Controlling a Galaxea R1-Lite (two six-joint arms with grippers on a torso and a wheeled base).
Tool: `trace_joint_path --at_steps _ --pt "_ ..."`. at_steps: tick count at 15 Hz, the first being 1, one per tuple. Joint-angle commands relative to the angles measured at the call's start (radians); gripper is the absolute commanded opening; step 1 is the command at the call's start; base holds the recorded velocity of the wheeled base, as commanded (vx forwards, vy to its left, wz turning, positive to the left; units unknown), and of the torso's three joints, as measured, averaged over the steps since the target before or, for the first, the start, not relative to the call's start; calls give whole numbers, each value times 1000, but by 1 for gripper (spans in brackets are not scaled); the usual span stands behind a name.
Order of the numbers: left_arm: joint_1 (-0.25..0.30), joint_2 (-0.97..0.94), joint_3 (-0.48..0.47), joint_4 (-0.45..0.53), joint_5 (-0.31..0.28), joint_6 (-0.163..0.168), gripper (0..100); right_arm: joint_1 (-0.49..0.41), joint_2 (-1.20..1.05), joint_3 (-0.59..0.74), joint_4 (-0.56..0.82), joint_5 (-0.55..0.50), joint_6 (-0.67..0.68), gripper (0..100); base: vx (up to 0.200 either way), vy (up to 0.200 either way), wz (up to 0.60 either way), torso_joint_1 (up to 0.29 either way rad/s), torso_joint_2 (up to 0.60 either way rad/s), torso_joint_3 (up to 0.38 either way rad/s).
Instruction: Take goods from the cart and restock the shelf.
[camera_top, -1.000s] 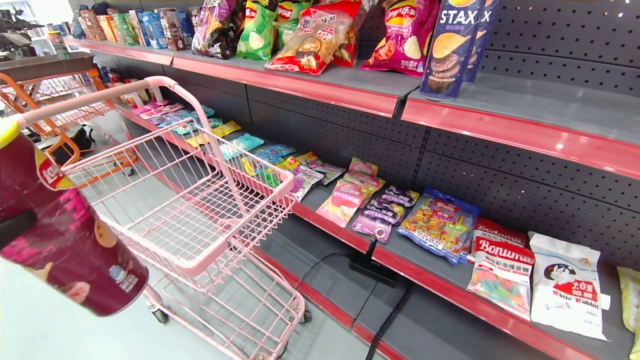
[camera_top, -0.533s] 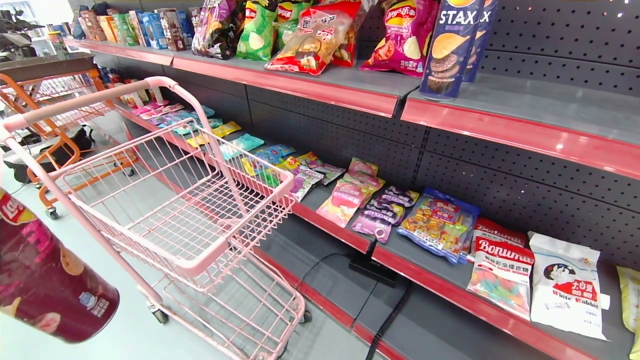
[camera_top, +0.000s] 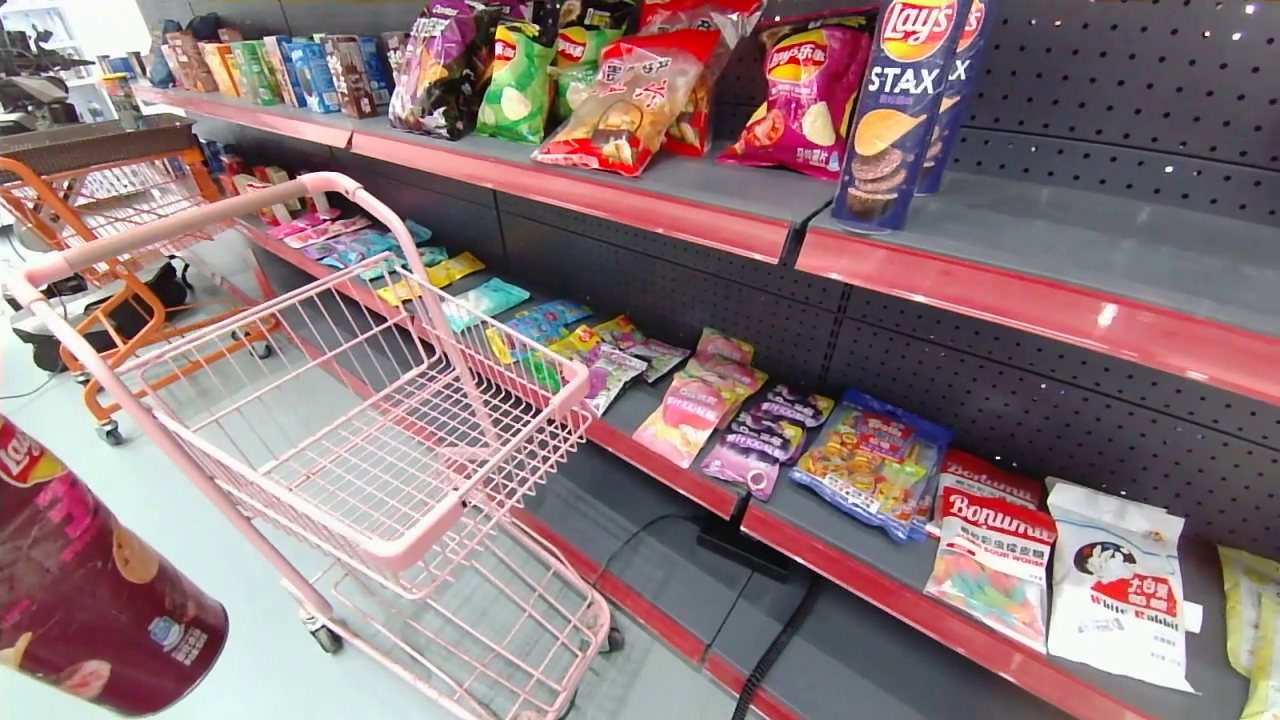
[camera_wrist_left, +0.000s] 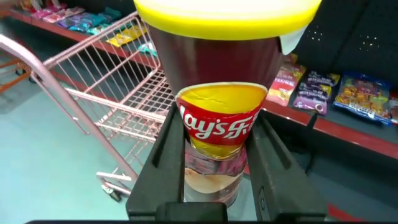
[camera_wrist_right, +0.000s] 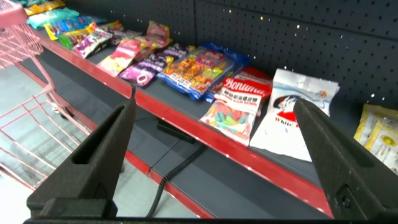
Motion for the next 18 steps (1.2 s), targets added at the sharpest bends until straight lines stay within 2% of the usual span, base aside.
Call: trace_joint_path --at_steps 1,3,16,18 --pt "-1 -2 7 0 0 13 0 0 0 0 0 0 0 100 0 0 0 115 -452 -330" --pt "-1 -6 15 -2 -2 27 0 0 0 0 0 0 0 100 0 0 0 141 -488 -359" --pt "-3 -26 36 -2 -5 30 0 0 0 0 0 0 0 100 0 0 0 199 -553 -358" --pt "-3 -26 36 -2 -5 45 0 0 0 0 0 0 0 100 0 0 0 200 -493 -295"
